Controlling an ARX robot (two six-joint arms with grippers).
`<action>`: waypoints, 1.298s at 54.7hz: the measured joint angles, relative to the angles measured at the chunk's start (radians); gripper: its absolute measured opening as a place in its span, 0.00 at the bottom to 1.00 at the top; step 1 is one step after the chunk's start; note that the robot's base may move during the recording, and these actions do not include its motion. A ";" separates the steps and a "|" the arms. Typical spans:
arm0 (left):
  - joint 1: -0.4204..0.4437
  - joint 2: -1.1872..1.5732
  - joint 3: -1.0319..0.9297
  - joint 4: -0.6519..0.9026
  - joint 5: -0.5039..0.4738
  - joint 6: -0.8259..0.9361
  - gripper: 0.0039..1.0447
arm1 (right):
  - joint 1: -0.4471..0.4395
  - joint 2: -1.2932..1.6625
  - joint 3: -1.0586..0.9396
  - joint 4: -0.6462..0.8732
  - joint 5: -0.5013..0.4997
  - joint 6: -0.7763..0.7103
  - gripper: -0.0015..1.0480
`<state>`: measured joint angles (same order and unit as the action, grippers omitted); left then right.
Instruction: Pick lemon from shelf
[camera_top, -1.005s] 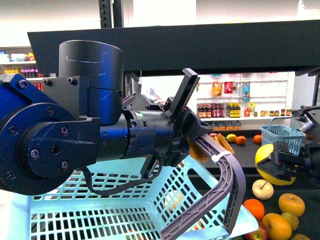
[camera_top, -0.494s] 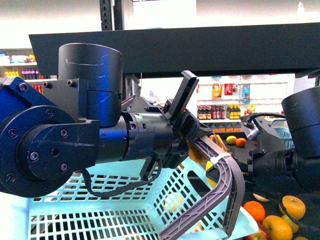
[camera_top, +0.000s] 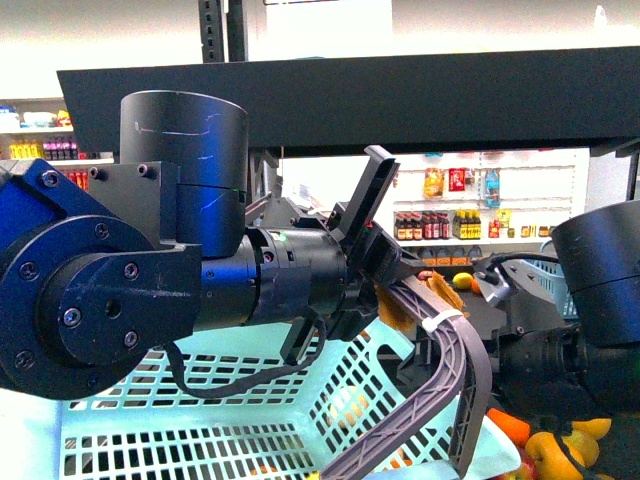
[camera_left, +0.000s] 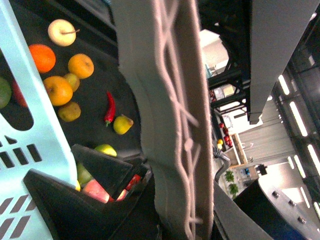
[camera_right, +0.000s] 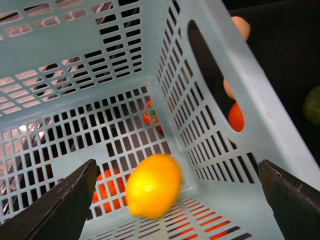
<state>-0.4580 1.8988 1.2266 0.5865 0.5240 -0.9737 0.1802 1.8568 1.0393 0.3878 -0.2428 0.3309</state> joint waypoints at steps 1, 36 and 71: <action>0.000 0.000 0.000 0.000 0.003 -0.001 0.10 | -0.008 -0.003 -0.002 0.000 0.002 -0.002 0.93; 0.000 0.001 0.001 0.000 0.003 -0.004 0.10 | -0.321 -0.150 -0.227 -0.003 0.059 -0.471 0.93; 0.000 0.002 0.001 0.000 0.002 -0.006 0.10 | -0.385 0.441 -0.091 0.114 0.220 -0.617 0.93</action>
<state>-0.4576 1.9003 1.2278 0.5865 0.5255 -0.9794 -0.2043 2.2982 0.9482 0.5018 -0.0227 -0.2859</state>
